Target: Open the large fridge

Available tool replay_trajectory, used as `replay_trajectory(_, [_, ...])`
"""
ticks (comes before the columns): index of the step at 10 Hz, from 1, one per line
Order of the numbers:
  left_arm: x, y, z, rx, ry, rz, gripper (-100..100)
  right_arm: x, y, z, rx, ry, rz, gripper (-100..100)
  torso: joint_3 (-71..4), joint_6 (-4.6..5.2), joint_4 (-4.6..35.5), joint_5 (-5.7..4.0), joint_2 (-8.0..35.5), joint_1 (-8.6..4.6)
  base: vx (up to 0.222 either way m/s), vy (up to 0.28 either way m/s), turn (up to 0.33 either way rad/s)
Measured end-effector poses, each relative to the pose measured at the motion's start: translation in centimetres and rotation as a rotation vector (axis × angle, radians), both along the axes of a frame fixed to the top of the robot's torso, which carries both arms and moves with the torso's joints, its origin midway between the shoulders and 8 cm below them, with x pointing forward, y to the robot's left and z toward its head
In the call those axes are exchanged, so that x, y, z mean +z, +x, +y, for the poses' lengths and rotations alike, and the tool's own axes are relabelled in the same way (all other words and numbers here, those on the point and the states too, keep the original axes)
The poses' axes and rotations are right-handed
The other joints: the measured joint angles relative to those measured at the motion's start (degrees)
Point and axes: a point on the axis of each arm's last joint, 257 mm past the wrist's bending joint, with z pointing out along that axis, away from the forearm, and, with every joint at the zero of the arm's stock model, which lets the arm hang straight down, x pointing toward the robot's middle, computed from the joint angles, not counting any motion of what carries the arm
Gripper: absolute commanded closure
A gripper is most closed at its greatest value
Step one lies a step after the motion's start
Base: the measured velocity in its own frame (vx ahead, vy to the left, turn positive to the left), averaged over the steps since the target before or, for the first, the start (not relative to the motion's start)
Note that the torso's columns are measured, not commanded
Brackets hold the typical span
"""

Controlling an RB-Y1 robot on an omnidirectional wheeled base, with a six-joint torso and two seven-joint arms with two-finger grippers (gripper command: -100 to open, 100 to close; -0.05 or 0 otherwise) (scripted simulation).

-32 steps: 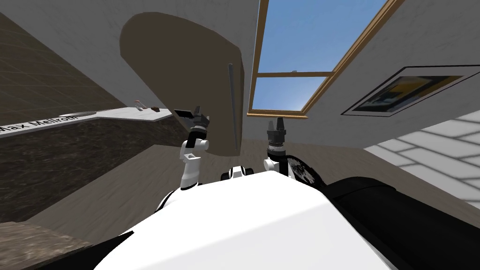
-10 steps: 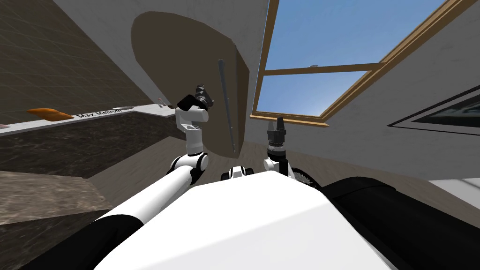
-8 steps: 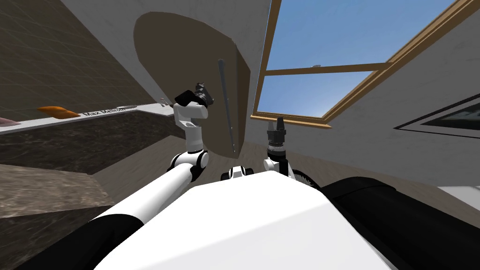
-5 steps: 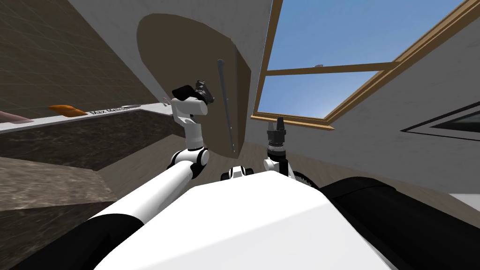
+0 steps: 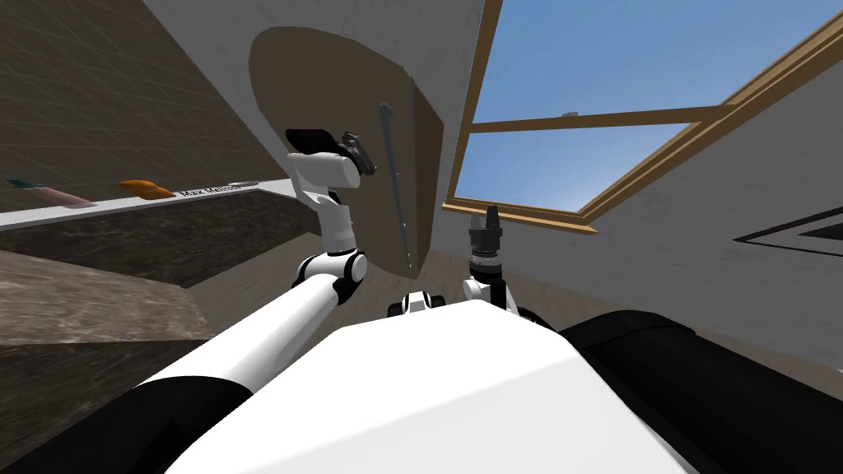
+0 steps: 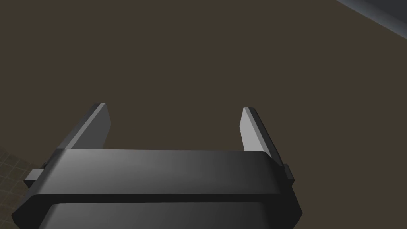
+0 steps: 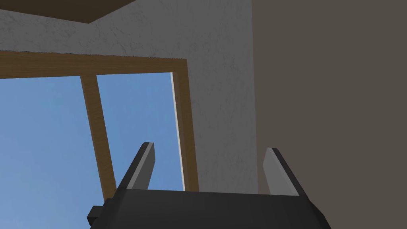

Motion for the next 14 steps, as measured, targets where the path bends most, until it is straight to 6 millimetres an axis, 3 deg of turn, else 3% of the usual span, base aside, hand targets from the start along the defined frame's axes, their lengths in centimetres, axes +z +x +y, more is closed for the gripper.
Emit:
replay_trajectory(7, [3.5, -0.8, -1.4, -0.042, -0.026, 0.099, -100, 0.0, 0.0, 0.0, 0.000, 0.000, 0.000, 0, 0.00, -0.11, -0.06, 0.10, -0.02, 0.19, -0.002, -0.090, 0.079])
replay_trajectory(14, [5.5, -2.0, -1.8, -0.081, -0.041, 0.202, -100, 0.0, 0.0, 0.0, 0.000, 0.000, 0.000, 0, 0.40, -0.02, 0.21, -0.08, 0.53, -0.21, -0.009, -0.076, 0.085])
